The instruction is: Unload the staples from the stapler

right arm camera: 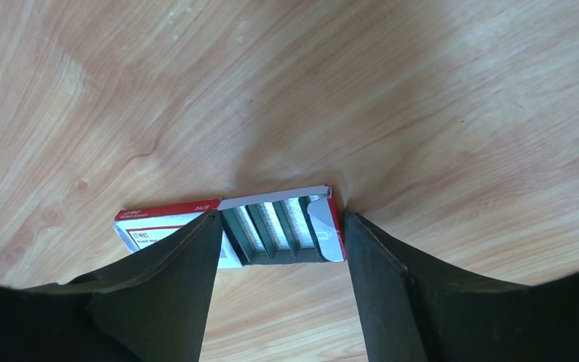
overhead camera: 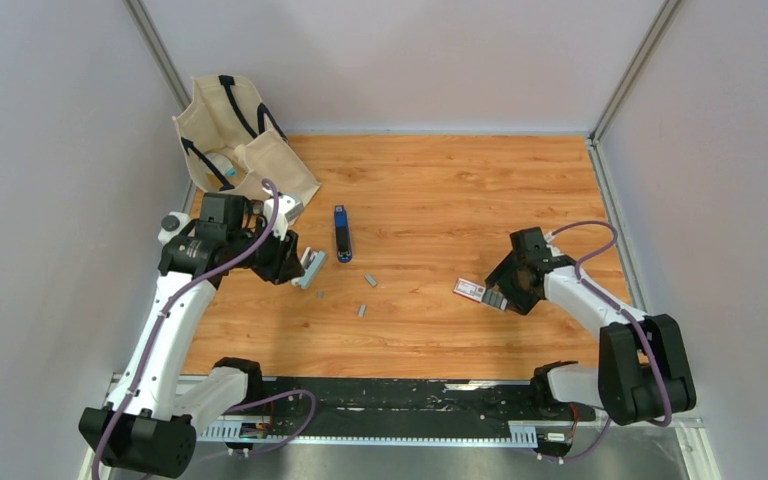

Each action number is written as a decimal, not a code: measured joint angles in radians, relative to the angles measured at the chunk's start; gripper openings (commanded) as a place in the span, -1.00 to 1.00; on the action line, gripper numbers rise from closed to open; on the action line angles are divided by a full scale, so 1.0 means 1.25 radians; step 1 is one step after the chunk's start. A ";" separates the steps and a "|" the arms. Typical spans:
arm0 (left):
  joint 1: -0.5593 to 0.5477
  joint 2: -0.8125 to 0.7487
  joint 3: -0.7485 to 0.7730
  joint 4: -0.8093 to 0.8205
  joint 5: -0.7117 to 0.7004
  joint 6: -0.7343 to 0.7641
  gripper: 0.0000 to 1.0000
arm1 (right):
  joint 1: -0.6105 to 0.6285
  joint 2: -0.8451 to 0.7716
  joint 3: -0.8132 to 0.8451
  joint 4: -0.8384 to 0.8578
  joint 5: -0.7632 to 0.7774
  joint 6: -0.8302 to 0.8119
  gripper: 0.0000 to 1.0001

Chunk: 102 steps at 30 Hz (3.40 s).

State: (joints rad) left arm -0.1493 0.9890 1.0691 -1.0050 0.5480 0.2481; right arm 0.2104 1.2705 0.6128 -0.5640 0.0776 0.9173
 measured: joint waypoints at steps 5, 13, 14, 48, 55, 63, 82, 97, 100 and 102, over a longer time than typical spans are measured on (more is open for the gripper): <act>0.000 -0.006 0.000 0.000 -0.003 0.001 -0.15 | 0.016 0.020 0.014 0.001 0.001 0.014 0.34; 0.000 -0.014 -0.002 0.000 -0.006 0.005 -0.15 | 0.036 0.057 0.043 -0.011 0.010 0.016 0.34; -0.001 -0.016 -0.003 0.000 -0.006 0.005 -0.15 | 0.037 0.063 0.049 -0.016 0.011 0.015 0.34; -0.001 -0.041 -0.033 0.003 -0.041 0.043 -0.14 | 0.278 0.260 0.235 -0.053 0.050 0.085 0.34; -0.001 -0.041 -0.042 0.005 -0.049 0.046 -0.14 | 0.323 0.284 0.260 -0.053 0.052 0.099 0.36; 0.000 -0.048 -0.068 0.012 -0.066 0.046 -0.14 | 0.339 0.297 0.276 -0.056 0.057 0.099 0.37; 0.000 -0.067 -0.095 0.033 -0.114 0.046 -0.15 | 0.331 0.320 0.308 -0.060 0.049 0.007 0.56; 0.000 -0.065 -0.106 0.026 -0.142 0.056 -0.14 | 0.273 0.358 0.543 -0.116 0.077 -0.137 0.41; 0.000 -0.066 -0.104 0.016 -0.137 0.061 -0.15 | 0.273 0.419 0.605 -0.098 0.074 -0.168 0.26; 0.000 -0.067 -0.102 0.009 -0.132 0.065 -0.15 | 0.273 0.464 0.632 -0.081 0.067 -0.186 0.21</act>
State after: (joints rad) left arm -0.1497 0.9047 0.9413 -0.9943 0.3832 0.3290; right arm 0.5510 1.8511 1.4025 -0.6659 0.1612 0.6842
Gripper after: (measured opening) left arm 0.426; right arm 0.645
